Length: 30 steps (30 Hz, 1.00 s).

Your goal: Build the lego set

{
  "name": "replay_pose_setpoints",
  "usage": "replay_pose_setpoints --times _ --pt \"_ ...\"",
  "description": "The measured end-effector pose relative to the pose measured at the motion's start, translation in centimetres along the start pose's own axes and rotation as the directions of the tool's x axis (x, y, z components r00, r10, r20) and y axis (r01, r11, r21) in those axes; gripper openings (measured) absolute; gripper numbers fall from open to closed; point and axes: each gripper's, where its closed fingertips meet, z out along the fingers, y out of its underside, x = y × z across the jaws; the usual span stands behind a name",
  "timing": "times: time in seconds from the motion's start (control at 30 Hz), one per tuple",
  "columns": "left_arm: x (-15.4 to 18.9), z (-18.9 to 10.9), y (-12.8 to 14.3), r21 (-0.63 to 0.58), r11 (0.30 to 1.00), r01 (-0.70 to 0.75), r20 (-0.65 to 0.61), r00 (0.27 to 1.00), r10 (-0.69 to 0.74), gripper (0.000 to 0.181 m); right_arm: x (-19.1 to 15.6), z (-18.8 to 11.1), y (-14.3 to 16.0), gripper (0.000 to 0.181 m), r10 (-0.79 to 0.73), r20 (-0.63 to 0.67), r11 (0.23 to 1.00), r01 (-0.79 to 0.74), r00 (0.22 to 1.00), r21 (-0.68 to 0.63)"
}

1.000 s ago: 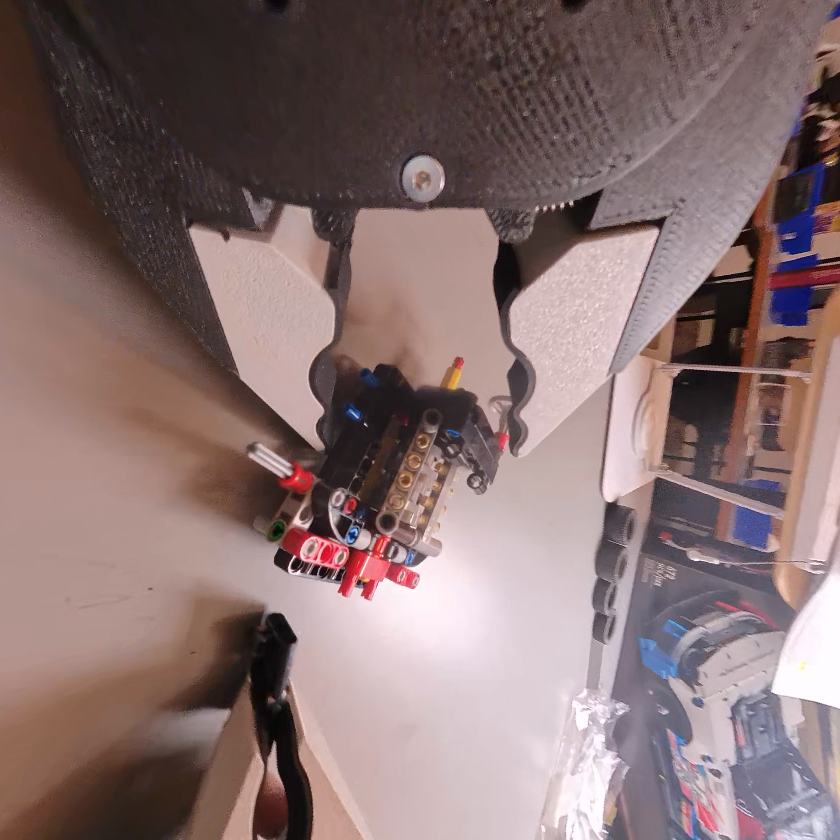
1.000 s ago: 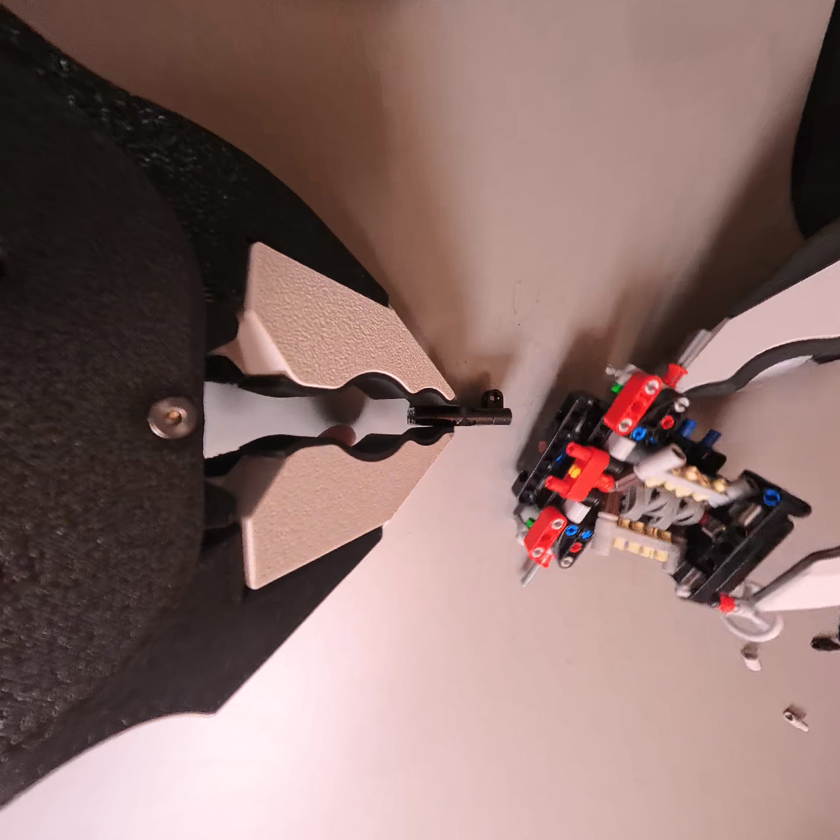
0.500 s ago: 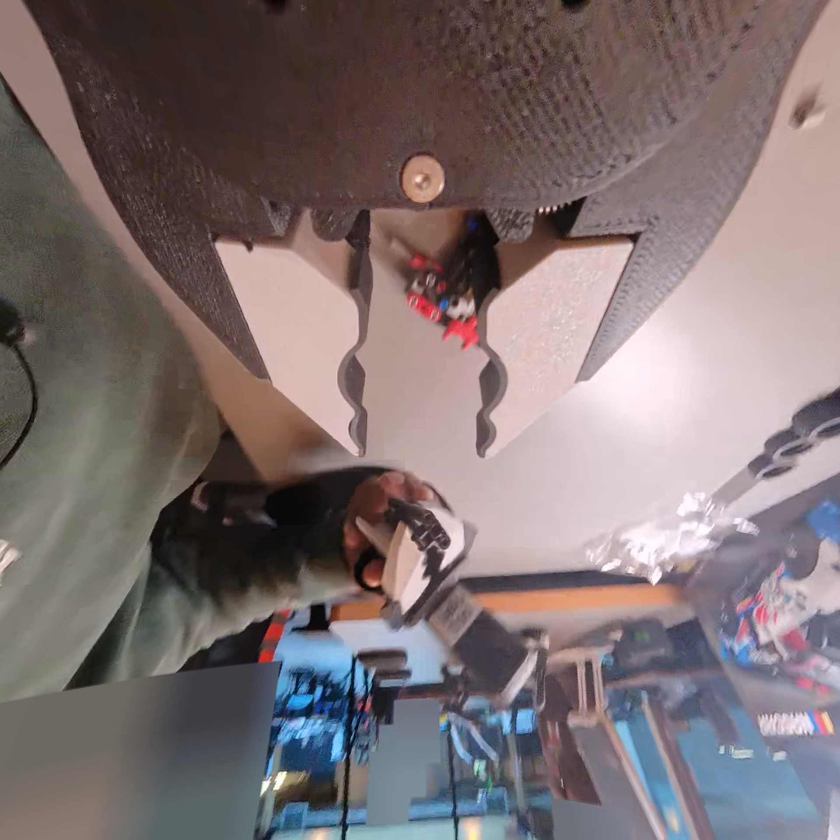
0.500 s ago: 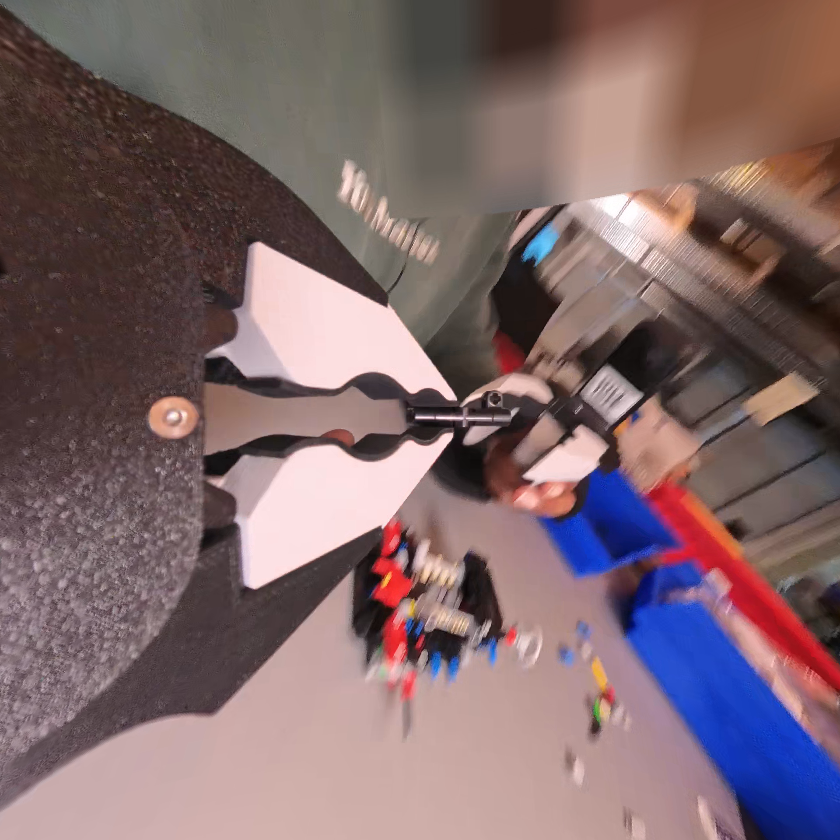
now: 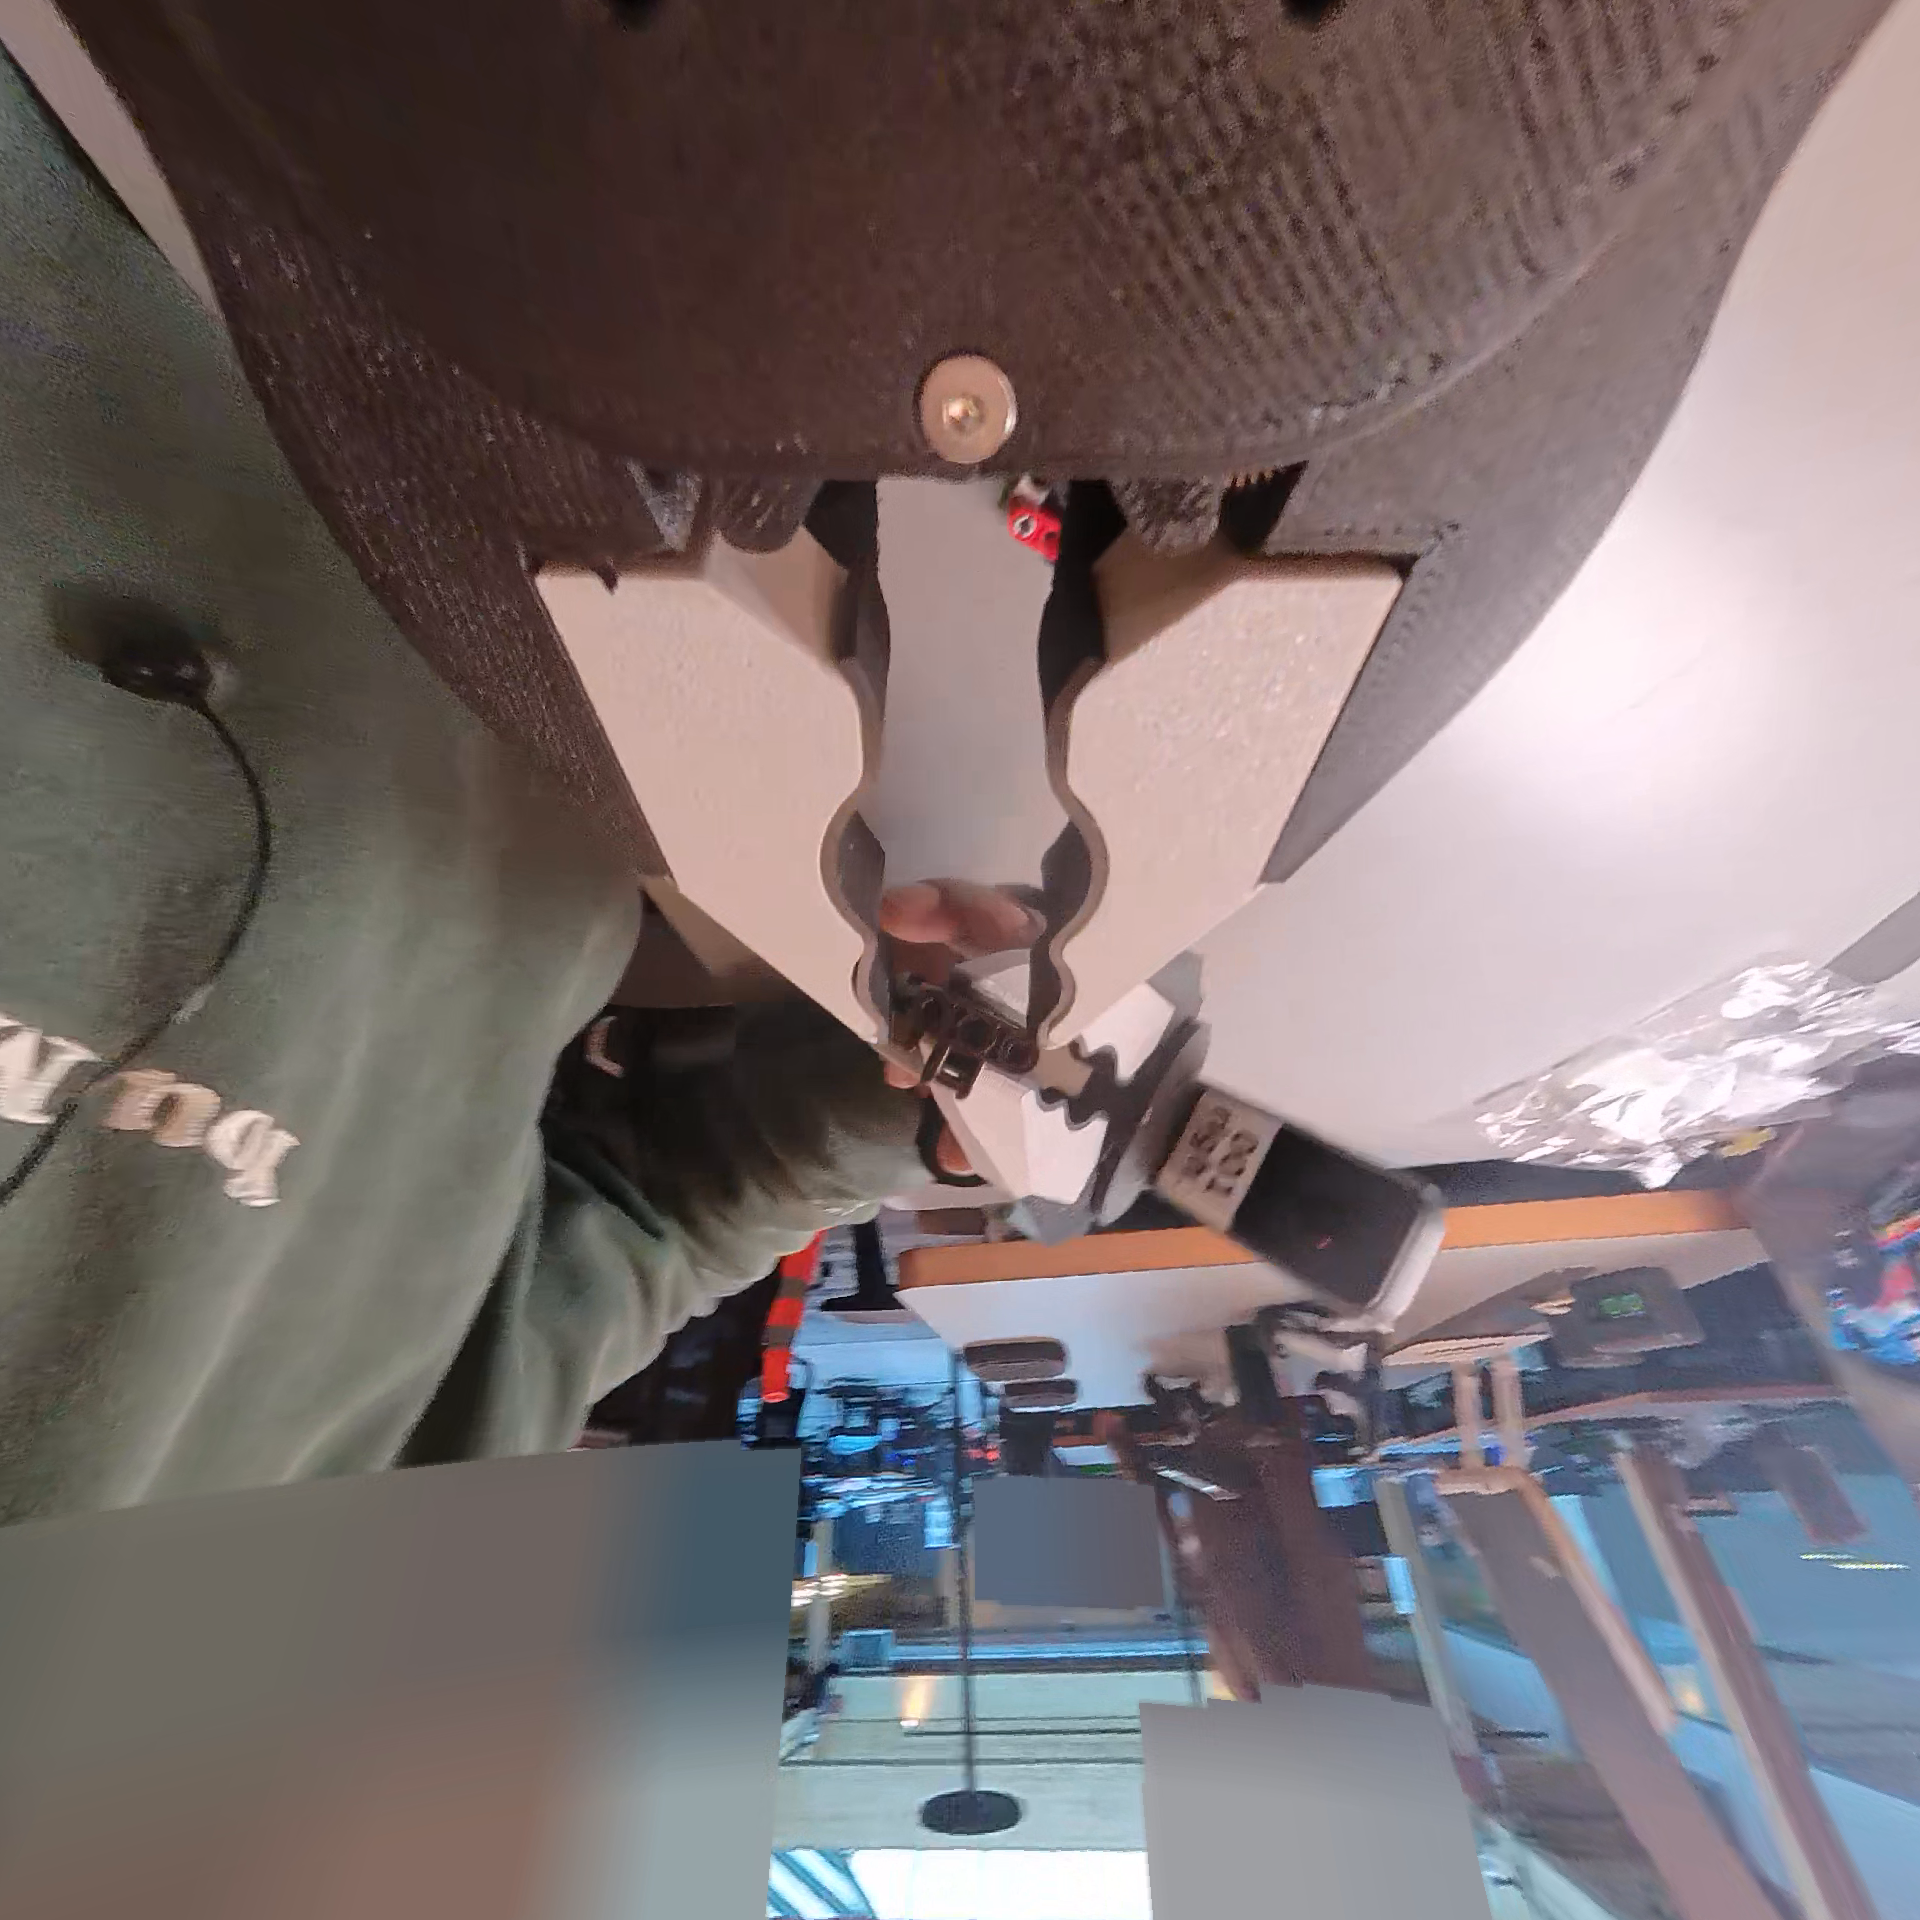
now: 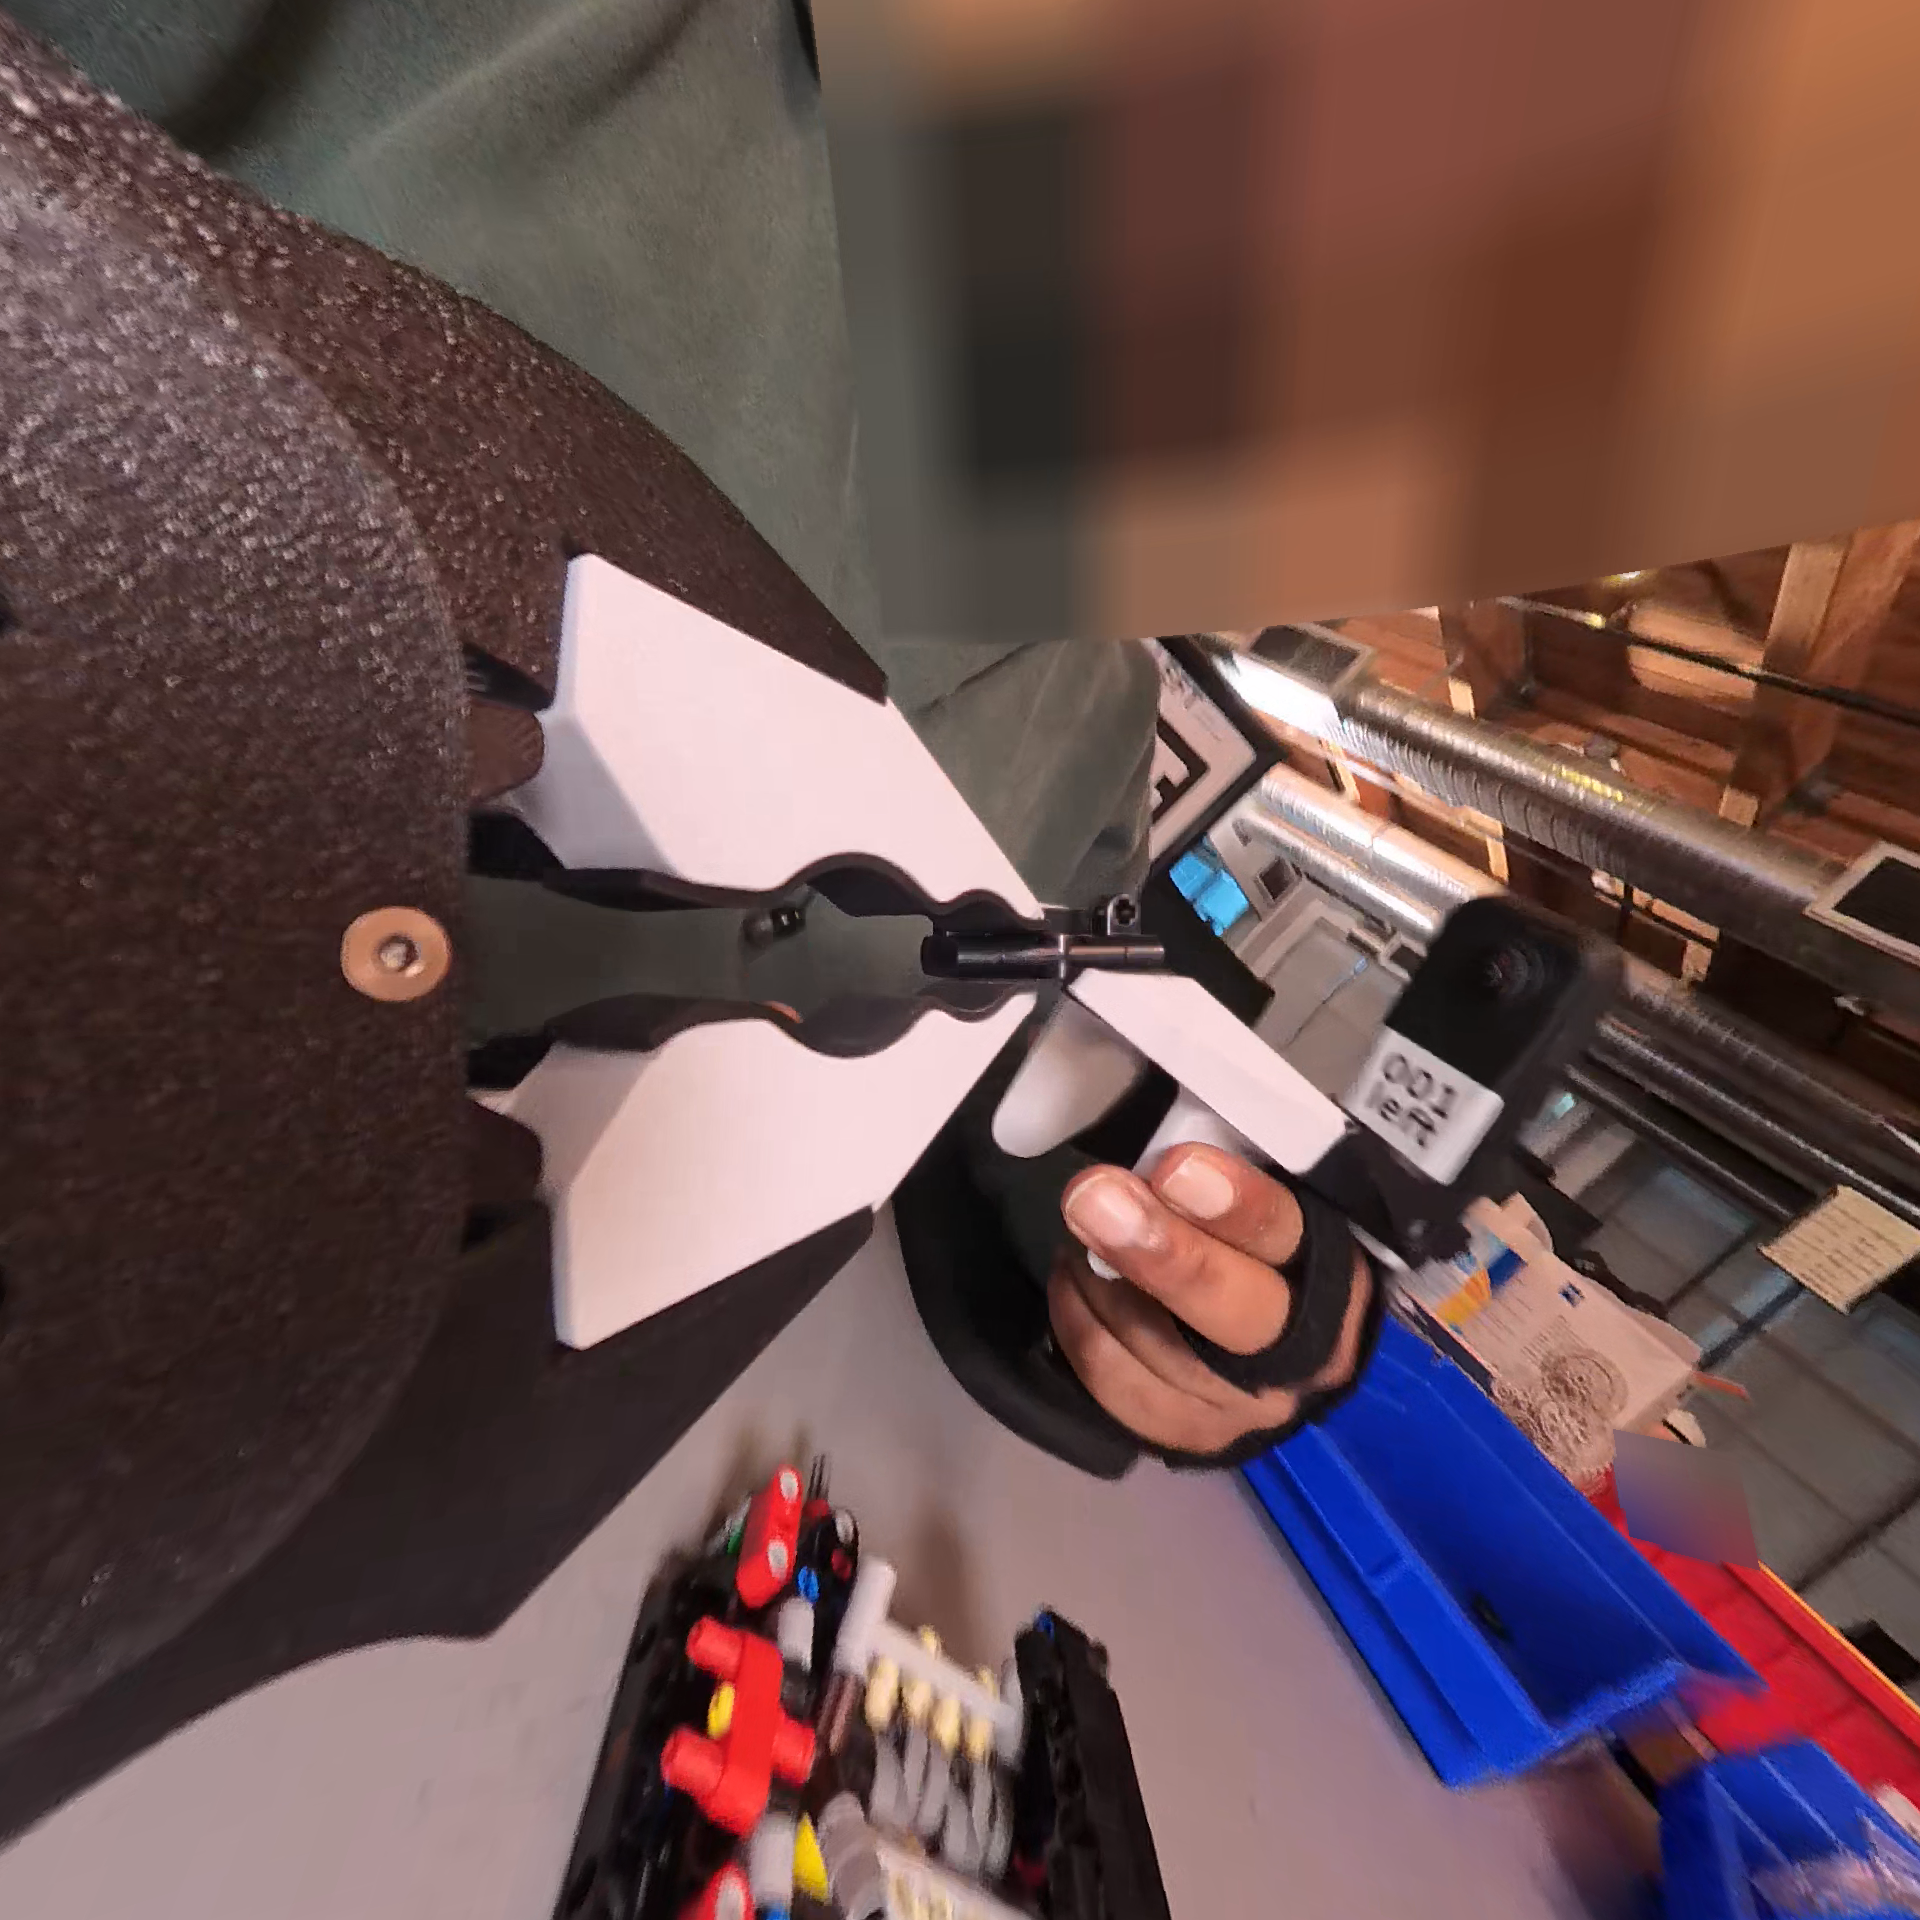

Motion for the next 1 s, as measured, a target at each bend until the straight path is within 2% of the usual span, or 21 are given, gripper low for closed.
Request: replay_pose_setpoints --times 0.07,0.13,0.17,0.23,0.3,0.37,0.4,0.5,0.73,0.87,0.93,1.0 --pt "-1.3 -0.3 0.5 -0.015 1.0 0.023 0.079 0.997 -0.021 0.023 1.4 -0.8 -1.1 0.016 -0.129 -0.152 0.991 0.131 0.98 0.005" --pt "-2.8 -0.8 1.1 -0.036 0.997 0.063 0.16 0.985 -0.057 0.023 1.8 -1.9 -2.1 0.031 -0.359 -0.307 0.932 0.356 0.881 -0.069" --pt "-3.5 -1.0 1.5 -0.049 0.995 0.085 0.202 0.977 -0.073 0.022 2.0 -2.3 -2.4 0.034 -0.471 -0.375 0.88 0.452 0.798 -0.144" --pt "-4.4 -1.1 2.0 -0.057 0.988 0.143 0.25 0.96 -0.124 0.022 2.6 -3.0 -2.5 0.04 -0.675 -0.456 0.735 0.584 0.58 -0.345" --pt "-4.7 -0.8 2.2 -0.053 0.981 0.188 0.265 0.95 -0.167 0.022 3.4 -3.0 -2.1 0.04 -0.801 -0.453 0.593 0.619 0.391 -0.515" --pt "-4.7 -0.4 2.5 -0.068 0.977 0.203 0.263 0.948 -0.179 0.022 4.0 -2.8 -2.3 0.033 -0.852 -0.447 0.511 0.622 0.273 -0.594" --pt "-4.7 -0.3 2.5 -0.069 0.977 0.203 0.27 0.946 -0.177 0.022 4.0 -2.5 -2.2 0.027 -0.865 -0.43 0.489 0.624 0.257 -0.61" --pt "-4.7 -0.4 2.5 -0.046 0.972 0.232 0.272 0.939 -0.211 0.022 4.3 -2.6 -2.1 0.025 -0.888 -0.402 0.449 0.605 0.222 -0.658" --pt "-4.5 -0.3 2.3 -0.037 0.974 0.224 0.265 0.942 -0.207 0.022 4.8 -2.7 -1.7 0.023 -0.897 -0.382 0.439 0.567 0.224 -0.697" --pt "-4.3 -0.3 2.2 -0.03 0.976 0.217 0.254 0.946 -0.203 0.024 4.7 -2.8 -1.6 0.023 -0.88 -0.387 0.474 0.581 0.276 -0.662" --pt "-4.1 -0.5 1.7 0.001 0.973 0.229 0.226 0.948 -0.223 0.032 4.5 -3.2 -1.5 0.023 -0.879 -0.364 0.476 0.597 0.307 -0.646" --pt "-3.8 -0.8 1.3 0.02 0.973 0.231 0.191 0.954 -0.23 0.032 4.0 -3.4 -1.3 0.023 -0.865 -0.336 0.501 0.617 0.373 -0.607"
